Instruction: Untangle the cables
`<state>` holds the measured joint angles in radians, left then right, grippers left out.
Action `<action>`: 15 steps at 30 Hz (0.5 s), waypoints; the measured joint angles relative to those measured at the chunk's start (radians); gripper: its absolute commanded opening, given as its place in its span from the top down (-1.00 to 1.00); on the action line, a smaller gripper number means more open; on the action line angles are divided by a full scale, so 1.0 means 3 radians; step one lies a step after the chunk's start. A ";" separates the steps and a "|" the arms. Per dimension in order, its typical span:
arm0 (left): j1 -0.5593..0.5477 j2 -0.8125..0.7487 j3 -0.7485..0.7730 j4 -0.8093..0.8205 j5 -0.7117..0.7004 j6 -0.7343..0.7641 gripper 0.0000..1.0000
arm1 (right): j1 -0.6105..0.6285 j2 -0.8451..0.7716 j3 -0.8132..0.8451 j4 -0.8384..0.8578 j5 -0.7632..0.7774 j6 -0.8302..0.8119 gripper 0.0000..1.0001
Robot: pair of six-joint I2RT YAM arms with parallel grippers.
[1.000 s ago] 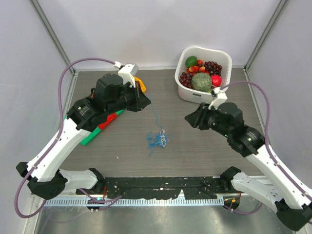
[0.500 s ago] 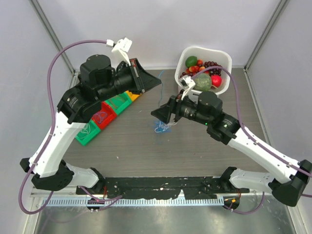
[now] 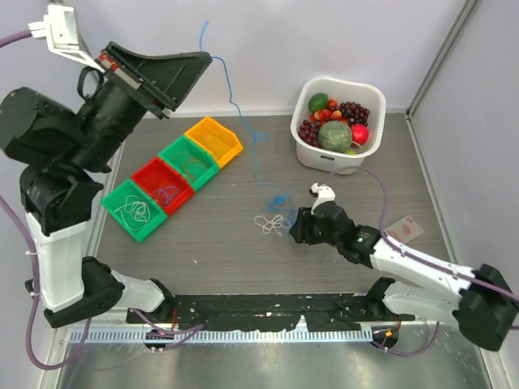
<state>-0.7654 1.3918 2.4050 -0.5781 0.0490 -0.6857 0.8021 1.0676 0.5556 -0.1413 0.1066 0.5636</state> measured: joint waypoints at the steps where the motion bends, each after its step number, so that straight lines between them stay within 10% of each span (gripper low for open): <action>1: 0.0000 -0.0008 0.0010 0.0011 -0.0051 0.0023 1.00 | 0.0000 -0.0148 -0.0046 -0.0104 0.0079 -0.0003 -0.11; 15: 0.0001 0.0164 -0.0169 -0.0356 -0.0726 0.0416 1.00 | -0.0003 -0.0935 0.0383 -0.0670 0.0334 0.0034 -0.23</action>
<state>-0.7650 1.4410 2.3543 -0.6849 -0.1688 -0.5610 0.8013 0.7872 0.6704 -0.3424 0.2070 0.5739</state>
